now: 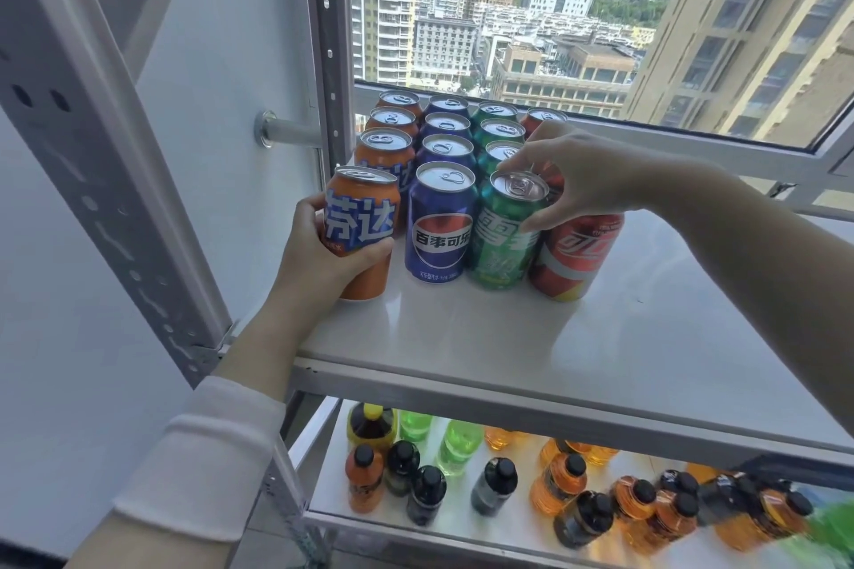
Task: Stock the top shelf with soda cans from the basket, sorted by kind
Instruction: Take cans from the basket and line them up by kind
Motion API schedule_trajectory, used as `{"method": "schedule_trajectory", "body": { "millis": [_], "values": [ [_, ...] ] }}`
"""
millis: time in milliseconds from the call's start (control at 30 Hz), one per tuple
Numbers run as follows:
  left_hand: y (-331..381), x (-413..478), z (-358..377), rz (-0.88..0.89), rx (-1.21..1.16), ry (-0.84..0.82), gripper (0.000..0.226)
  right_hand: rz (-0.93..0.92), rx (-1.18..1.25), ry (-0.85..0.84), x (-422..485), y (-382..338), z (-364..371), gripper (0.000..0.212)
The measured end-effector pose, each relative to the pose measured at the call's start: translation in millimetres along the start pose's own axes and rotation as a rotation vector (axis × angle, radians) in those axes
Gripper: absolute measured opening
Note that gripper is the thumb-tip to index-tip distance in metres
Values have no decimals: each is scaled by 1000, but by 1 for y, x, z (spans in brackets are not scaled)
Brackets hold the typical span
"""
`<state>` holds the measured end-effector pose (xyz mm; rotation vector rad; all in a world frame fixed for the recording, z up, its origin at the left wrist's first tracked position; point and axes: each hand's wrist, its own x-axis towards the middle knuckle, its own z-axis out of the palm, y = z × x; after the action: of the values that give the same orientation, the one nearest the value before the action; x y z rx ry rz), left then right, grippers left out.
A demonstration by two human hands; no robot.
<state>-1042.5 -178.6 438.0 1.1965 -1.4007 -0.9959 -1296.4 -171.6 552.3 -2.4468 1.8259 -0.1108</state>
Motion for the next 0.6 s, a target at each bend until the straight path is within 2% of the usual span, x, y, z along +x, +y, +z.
{"method": "schedule_trajectory", "body": {
  "millis": [100, 167, 233, 300, 467, 600],
  "values": [
    [0, 0, 1, -5, -4, -6, 71, 0, -16, -21, -3, -3, -2, 77],
    [1, -1, 1, -2, -1, -13, 72, -22, 44, 53, -2, -15, -8, 82],
    [3, -1, 2, 12, -16, -19, 72, -82, 131, 173, 2, -33, -14, 75],
    [7, 0, 4, 33, -21, -18, 73, -142, 183, 221, 12, -54, -17, 67],
    [13, 4, 5, 67, -4, -26, 72, -202, 146, 121, 38, -94, -5, 65],
    [13, 6, 1, 86, -29, -31, 73, -224, 157, 116, 48, -103, 1, 64]
  ]
}}
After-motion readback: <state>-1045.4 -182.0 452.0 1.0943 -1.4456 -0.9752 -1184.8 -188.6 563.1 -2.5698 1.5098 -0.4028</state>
